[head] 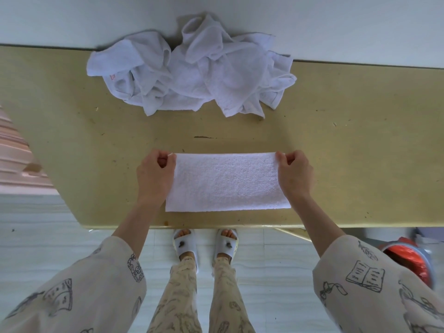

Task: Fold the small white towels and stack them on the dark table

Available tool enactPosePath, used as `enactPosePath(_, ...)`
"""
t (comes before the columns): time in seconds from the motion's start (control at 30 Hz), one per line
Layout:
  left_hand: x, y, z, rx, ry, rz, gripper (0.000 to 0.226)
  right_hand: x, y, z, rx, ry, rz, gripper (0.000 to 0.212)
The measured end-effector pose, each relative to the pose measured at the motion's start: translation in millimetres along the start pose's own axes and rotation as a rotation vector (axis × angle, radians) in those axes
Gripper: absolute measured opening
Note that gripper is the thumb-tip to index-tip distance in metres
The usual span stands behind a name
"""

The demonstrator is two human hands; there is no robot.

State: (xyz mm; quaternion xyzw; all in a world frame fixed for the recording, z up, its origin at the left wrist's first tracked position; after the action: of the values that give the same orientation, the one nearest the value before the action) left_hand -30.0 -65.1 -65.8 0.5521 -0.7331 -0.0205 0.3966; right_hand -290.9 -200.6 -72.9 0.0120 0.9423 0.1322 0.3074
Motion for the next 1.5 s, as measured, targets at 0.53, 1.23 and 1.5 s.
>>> enactPosePath(0.53,-3,5,-6,0.035,0.114,-0.056,0.017,-6,-1,-3,0.012,0.021,-0.061,0.033)
enactPosePath(1.23,-6,35,63,0.075,-0.757,0.724,0.058,-12,40,58,-0.048,0.610,-0.814,0.062)
enactPosePath(1.5,-5,34,66,0.076,-0.823,0.671,0.061,-11,39,61,-0.158,0.666,-0.722,0.067)
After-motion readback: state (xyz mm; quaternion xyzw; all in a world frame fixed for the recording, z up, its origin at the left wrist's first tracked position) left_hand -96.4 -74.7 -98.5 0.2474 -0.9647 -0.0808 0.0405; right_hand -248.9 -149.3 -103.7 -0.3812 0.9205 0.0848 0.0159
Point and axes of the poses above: each hand's wrist, its own y-axis away from the middle knuckle, its own z-axis out of the palm, x = y × z, the point moved 5 cm from there along -y, towards the middle knuckle, and after that the axes turned 12 degrees about -z, right-handed, at the moved point
